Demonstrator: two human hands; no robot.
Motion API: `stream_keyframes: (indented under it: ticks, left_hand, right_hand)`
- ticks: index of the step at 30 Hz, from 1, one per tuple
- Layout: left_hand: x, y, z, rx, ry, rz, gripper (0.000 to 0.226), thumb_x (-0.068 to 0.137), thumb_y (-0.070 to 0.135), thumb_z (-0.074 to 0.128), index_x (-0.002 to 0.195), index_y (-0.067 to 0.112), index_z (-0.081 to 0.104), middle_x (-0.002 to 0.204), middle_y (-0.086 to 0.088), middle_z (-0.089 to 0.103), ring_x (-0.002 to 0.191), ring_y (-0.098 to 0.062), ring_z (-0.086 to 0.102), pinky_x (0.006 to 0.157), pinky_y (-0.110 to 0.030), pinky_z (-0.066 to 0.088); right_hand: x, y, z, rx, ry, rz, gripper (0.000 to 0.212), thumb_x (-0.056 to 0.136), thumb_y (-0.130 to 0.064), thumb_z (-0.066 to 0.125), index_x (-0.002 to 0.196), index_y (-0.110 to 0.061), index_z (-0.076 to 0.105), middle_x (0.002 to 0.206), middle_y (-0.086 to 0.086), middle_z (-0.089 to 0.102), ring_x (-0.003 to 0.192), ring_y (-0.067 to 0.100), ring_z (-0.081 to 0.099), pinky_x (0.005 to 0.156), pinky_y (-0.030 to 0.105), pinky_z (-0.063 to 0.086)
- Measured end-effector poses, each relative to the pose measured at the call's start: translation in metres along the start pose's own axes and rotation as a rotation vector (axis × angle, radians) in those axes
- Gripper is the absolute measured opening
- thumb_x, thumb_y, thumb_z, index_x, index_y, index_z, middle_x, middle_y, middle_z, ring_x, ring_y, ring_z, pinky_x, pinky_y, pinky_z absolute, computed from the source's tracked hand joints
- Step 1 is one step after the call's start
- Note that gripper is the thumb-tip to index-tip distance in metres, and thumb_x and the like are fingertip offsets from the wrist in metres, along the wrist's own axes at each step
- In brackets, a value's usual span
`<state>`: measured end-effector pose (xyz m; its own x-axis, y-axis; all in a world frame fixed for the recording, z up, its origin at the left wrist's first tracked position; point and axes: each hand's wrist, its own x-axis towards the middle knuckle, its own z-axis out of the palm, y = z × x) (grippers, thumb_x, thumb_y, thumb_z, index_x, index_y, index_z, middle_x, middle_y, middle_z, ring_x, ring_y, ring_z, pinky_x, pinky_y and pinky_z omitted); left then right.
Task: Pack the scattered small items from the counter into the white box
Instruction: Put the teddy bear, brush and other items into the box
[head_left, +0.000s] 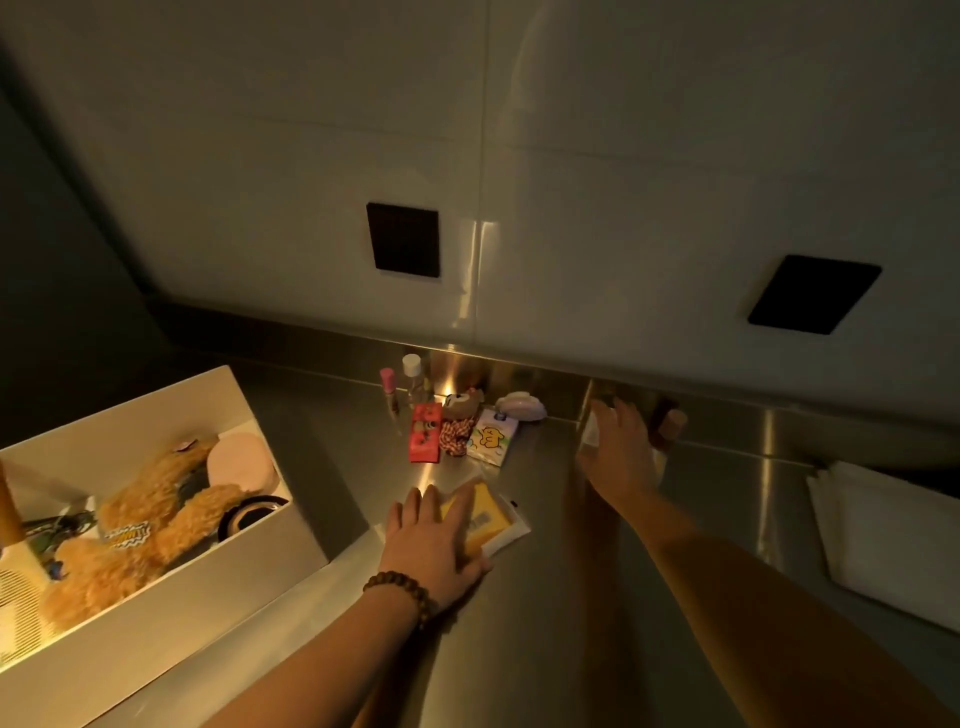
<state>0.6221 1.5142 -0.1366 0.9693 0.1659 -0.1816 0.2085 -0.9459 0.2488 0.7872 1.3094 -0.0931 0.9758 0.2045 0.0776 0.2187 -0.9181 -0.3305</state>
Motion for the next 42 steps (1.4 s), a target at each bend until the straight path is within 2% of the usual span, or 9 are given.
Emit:
stream_keyframes:
  ticks: [4, 7, 10, 16, 23, 28, 36, 40, 42]
  left_hand:
    - [-0.002, 0.001, 0.0, -0.037, 0.125, 0.026, 0.079, 0.069, 0.072, 0.043, 0.137, 0.046, 0.012, 0.132, 0.001, 0.038, 0.118, -0.02, 0.032, 0.1, -0.041, 0.028]
    - [-0.004, 0.003, -0.005, -0.065, 0.129, 0.019, 0.074, 0.069, 0.069, 0.046, 0.133, 0.044, 0.02, 0.125, 0.003, 0.039, 0.11, -0.017, 0.033, 0.094, -0.037, 0.031]
    - [-0.01, 0.003, -0.009, -0.081, 0.114, 0.014, 0.073, 0.068, 0.069, 0.047, 0.132, 0.044, 0.021, 0.123, 0.003, 0.039, 0.108, -0.016, 0.033, 0.092, -0.034, 0.03]
    - [-0.028, 0.001, -0.038, -0.193, 0.106, 0.036, 0.072, 0.067, 0.069, 0.048, 0.131, 0.048, 0.021, 0.123, 0.004, 0.038, 0.109, -0.017, 0.035, 0.09, -0.034, 0.031]
    - [-0.055, -0.029, -0.147, -0.238, 0.421, 0.06, 0.073, 0.068, 0.066, 0.051, 0.133, 0.043, 0.027, 0.111, -0.001, 0.045, 0.1, -0.021, 0.043, 0.083, -0.037, 0.04]
    - [-0.083, -0.097, -0.219, -0.258, 0.541, -0.022, 0.075, 0.065, 0.069, 0.051, 0.131, 0.043, 0.029, 0.107, 0.001, 0.045, 0.094, -0.017, 0.047, 0.079, -0.036, 0.046]
    - [-0.098, -0.207, -0.238, -0.103, 0.329, -0.09, 0.071, 0.077, 0.058, 0.059, 0.139, 0.041, 0.027, 0.126, -0.003, 0.041, 0.113, -0.022, 0.041, 0.095, -0.039, 0.038]
    - [-0.086, -0.223, -0.205, -0.057, 0.143, -0.116, 0.072, 0.082, 0.06, 0.053, 0.143, 0.042, 0.02, 0.154, 0.001, 0.014, 0.139, -0.026, 0.016, 0.112, -0.047, 0.021]
    - [-0.079, -0.229, -0.184, -0.031, 0.042, -0.121, 0.068, 0.084, 0.063, 0.045, 0.143, 0.045, 0.017, 0.157, 0.003, 0.007, 0.142, -0.027, 0.01, 0.113, -0.049, 0.014]
  right_hand:
    - [0.005, 0.005, 0.006, -0.121, 0.039, -0.032, 0.052, 0.083, -0.012, 0.062, 0.132, -0.019, 0.048, 0.136, 0.012, 0.045, 0.126, 0.034, 0.04, 0.105, 0.044, 0.035]
    - [0.002, 0.0, 0.002, -0.148, 0.029, 0.035, 0.047, 0.085, -0.011, 0.058, 0.127, -0.027, 0.046, 0.129, 0.011, 0.043, 0.115, 0.034, 0.044, 0.087, 0.049, 0.046]
    - [0.001, 0.001, 0.0, -0.147, -0.03, -0.014, 0.046, 0.086, -0.008, 0.057, 0.128, -0.025, 0.045, 0.127, 0.011, 0.047, 0.116, 0.033, 0.044, 0.086, 0.047, 0.046]
    - [-0.019, -0.022, -0.011, 0.152, -0.005, -0.083, 0.041, 0.084, -0.006, 0.065, 0.121, -0.016, 0.053, 0.122, 0.012, 0.055, 0.114, 0.032, 0.051, 0.09, 0.042, 0.047]
    - [-0.039, -0.122, -0.045, 0.46, 0.022, -0.311, 0.033, 0.083, -0.008, 0.068, 0.113, -0.021, 0.058, 0.112, 0.0, 0.058, 0.104, 0.014, 0.054, 0.078, 0.025, 0.046]
    - [-0.051, -0.199, -0.056, 0.544, 0.0, -0.426, 0.024, 0.09, -0.017, 0.059, 0.11, -0.029, 0.055, 0.109, -0.005, 0.054, 0.105, 0.011, 0.05, 0.085, 0.03, 0.041]
    - [-0.071, -0.293, -0.044, 0.576, -0.057, -0.57, 0.033, 0.089, -0.014, 0.062, 0.116, -0.031, 0.052, 0.118, -0.006, 0.053, 0.11, 0.016, 0.053, 0.087, 0.035, 0.052]
    - [-0.074, -0.32, -0.033, 0.561, -0.082, -0.586, 0.033, 0.09, -0.017, 0.062, 0.118, -0.031, 0.053, 0.116, -0.011, 0.053, 0.113, 0.016, 0.052, 0.094, 0.046, 0.048]
    - [-0.073, -0.331, -0.03, 0.553, -0.107, -0.592, 0.034, 0.089, -0.017, 0.062, 0.119, -0.03, 0.053, 0.118, -0.008, 0.054, 0.114, 0.017, 0.052, 0.094, 0.043, 0.049]
